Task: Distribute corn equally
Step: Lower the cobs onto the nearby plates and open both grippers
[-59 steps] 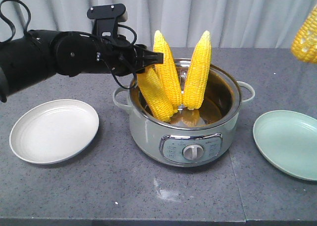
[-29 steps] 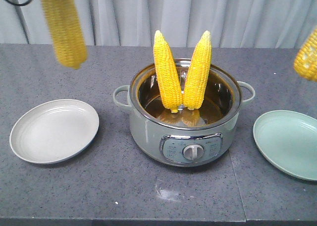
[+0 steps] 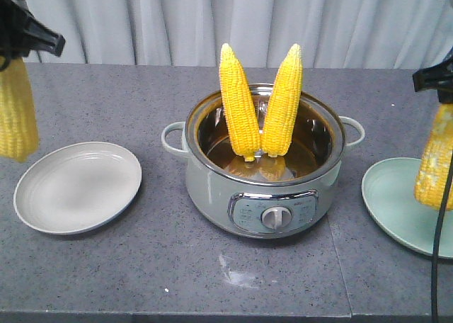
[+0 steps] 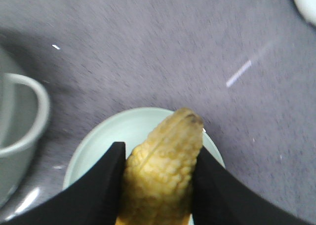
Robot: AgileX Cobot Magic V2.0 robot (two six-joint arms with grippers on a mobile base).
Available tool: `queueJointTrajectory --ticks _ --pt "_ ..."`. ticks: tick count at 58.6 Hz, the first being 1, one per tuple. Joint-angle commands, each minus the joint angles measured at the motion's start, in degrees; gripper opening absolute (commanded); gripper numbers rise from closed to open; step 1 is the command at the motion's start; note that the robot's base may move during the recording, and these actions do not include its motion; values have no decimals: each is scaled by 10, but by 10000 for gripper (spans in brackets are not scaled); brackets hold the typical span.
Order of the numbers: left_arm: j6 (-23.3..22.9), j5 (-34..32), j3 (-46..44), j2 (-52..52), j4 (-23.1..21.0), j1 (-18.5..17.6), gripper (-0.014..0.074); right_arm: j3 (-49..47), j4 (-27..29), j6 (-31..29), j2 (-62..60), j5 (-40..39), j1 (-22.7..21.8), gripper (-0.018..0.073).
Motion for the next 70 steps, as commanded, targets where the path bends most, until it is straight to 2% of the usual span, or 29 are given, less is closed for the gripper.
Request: queueJointTrajectory --ticks 1,11,20,28,40,49,56,61,70 --pt "-4 -65 26 -7 -6 12 -8 -15 6 -28 20 -18 -37 -1" --pt "-19 -126 85 7 -10 19 -8 -15 70 -73 79 -19 -74 2" --pt "-19 -158 107 19 -11 19 -8 -15 64 -86 124 -5 -76 9" --pt "-19 -155 114 31 -11 19 -8 -15 63 -86 145 -2 -76 41" --pt "-19 -144 112 46 -18 19 -6 -15 66 -86 152 -2 -76 207" --pt "-13 -142 112 54 -49 19 0 -15 65 -85 152 -1 -76 387" --pt "1 -127 112 61 -72 19 8 -15 62 -82 152 1 -76 489" --pt "19 -115 112 67 -77 19 20 -15 55 -80 152 1 -76 520" --pt "27 -108 112 73 -82 19 64 -15 53 -78 151 -3 -76 523"
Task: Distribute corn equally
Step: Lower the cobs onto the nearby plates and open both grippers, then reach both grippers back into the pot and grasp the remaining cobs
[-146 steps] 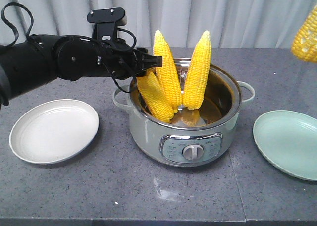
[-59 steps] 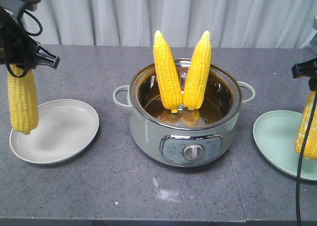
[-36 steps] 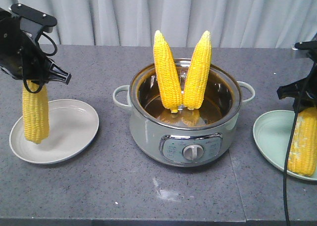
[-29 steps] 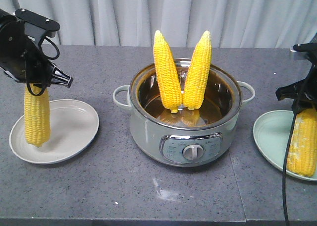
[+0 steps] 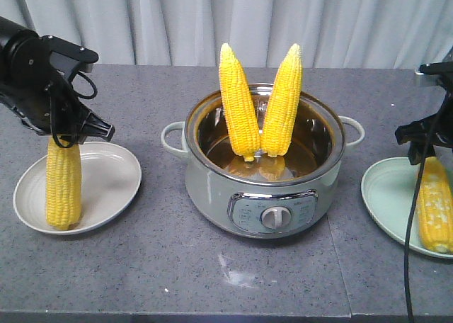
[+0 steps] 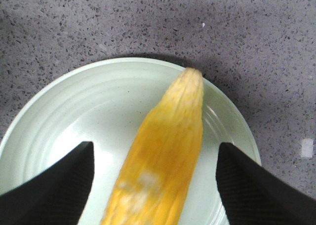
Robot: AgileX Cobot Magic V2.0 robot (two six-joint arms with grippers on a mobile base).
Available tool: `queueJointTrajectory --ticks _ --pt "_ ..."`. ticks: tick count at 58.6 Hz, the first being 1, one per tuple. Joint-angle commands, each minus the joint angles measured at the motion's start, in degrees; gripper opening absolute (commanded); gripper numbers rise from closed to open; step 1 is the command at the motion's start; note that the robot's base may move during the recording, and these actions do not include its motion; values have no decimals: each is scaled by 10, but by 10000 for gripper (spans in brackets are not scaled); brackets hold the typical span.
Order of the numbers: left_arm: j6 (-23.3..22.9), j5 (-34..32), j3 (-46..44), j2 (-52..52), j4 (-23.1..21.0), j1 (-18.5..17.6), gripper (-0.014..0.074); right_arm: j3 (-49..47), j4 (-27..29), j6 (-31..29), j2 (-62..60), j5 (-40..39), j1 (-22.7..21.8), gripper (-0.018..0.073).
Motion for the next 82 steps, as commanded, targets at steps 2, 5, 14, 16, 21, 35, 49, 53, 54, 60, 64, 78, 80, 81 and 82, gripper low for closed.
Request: queueJointTrajectory --ticks 2,5,14,16,21,35,49,53,54,60,64,78,80,81,82 --pt "4 -7 -17 -21 -3 1 82 -15 -9 1 -25 -18 -4 523" --pt "4 -8 -17 -21 -6 1 108 -15 -9 1 -26 -23 -4 523" --pt "4 -8 -17 -21 -8 1 240 -15 -9 9 -31 -41 -4 523" --pt "4 -8 -17 -21 -8 1 279 -15 -9 9 -34 -45 -4 523" --pt "4 -8 -17 -21 -6 1 361 -15 -9 9 -41 -59 -4 523" --pt "3 -6 -18 -22 4 1 498 -15 -9 18 -80 -115 -4 521" --pt "1 -3 -19 -27 9 1 496 -15 17 25 -138 -167 -4 521" --pt "-6 -7 -19 -33 8 1 496 -15 52 14 -156 -175 -4 521" --pt "-7 -9 -19 -36 8 1 496 -15 62 10 -160 -177 -4 521" --pt "-9 -20 -19 -53 7 0 496 -15 164 -45 -184 -182 -4 521" --pt "-10 -33 -19 -68 -4 0 496 -15 249 -98 -196 -184 -4 521" --pt "9 -125 -19 -125 -162 0 473 -15 588 -308 -187 -155 -2 521" --pt "28 -141 -19 -131 -206 0 465 -15 623 -335 -180 -154 2 521" --pt "38 -146 -19 -133 -225 0 461 -15 634 -344 -178 -154 5 521" --pt "54 -155 -19 -136 -255 0 459 -15 643 -353 -174 -155 7 521"
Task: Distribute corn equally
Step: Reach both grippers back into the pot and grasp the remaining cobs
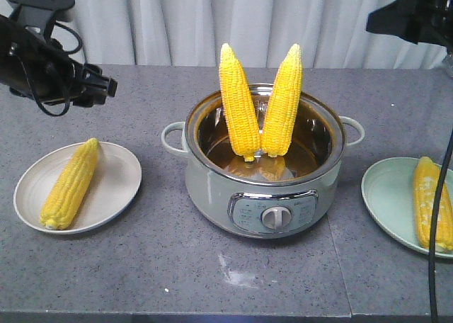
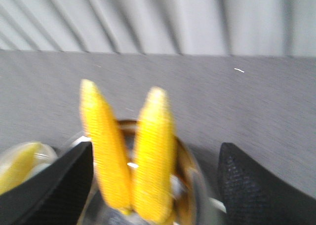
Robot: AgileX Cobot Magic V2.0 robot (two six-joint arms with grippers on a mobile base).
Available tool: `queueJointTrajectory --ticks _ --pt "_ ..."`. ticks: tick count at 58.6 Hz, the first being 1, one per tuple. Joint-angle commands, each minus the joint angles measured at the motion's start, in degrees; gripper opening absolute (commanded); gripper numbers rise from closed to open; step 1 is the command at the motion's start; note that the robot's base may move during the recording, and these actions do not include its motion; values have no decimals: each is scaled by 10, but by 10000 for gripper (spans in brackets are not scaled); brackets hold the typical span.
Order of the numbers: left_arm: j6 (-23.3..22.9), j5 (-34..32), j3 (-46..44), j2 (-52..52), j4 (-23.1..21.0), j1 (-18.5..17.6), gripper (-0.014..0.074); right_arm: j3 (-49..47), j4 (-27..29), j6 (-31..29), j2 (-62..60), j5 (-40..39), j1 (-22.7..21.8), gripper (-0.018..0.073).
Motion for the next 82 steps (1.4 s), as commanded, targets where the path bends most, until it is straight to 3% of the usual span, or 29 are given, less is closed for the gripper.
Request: queueJointTrajectory --ticks 1,11,15,19,32,51,59,74,82 --pt "52 -74 -19 -39 -130 0 455 -15 125 -85 4 -21 10 521" --pt "210 -122 -19 -44 -369 0 423 -15 149 -119 51 -77 60 521" --pt "258 -129 -19 -43 -426 0 416 -15 149 -132 76 -112 82 521" --pt "284 -131 -19 -43 -448 0 409 -15 149 -151 100 -147 99 521" --pt "291 -133 -19 -43 -447 0 408 -15 149 -177 157 -231 125 521" --pt "291 -137 -19 -43 -447 0 408 -15 151 -179 181 -221 125 496" --pt "291 -137 -19 -43 -447 0 408 -15 152 -179 181 -200 125 375" --pt "291 -136 -19 -43 -447 0 408 -15 151 -196 181 -189 125 -11" --pt "291 -136 -19 -43 -447 0 408 -17 154 -196 174 -188 125 -9"
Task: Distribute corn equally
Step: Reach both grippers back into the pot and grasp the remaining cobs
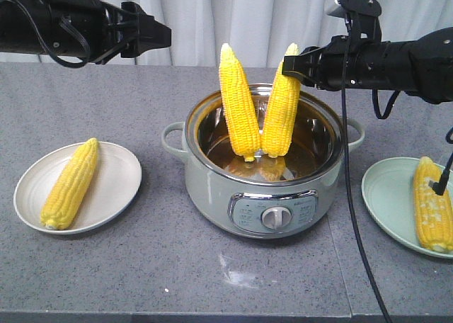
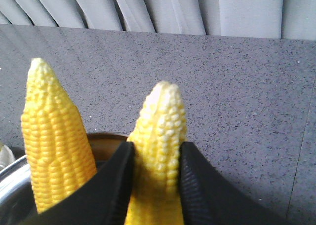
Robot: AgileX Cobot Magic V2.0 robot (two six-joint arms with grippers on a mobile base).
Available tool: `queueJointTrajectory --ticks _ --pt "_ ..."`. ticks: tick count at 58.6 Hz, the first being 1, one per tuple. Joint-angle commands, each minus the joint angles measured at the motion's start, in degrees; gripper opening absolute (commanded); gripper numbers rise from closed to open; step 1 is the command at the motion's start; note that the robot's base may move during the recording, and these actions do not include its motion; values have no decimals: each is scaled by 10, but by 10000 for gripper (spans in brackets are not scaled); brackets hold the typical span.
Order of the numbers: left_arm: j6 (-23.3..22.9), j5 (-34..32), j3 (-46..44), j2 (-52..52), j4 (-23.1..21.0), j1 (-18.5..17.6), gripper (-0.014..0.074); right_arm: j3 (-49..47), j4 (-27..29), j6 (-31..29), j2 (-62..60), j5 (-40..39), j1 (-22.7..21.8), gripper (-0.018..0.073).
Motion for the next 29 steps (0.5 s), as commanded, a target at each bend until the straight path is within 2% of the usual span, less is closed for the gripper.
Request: queueJointTrajectory --ticks 1,18,29 --pt "0 -32 -19 -24 -24 0 408 -19 16 -8 -38 -4 -2 -9" --pt "0 -23 -19 -24 -25 0 408 -81 5 -8 -134 6 -5 -8" --pt "7 -61 -19 1 -29 -23 408 -89 -16 -2 -233 9 -47 -5"
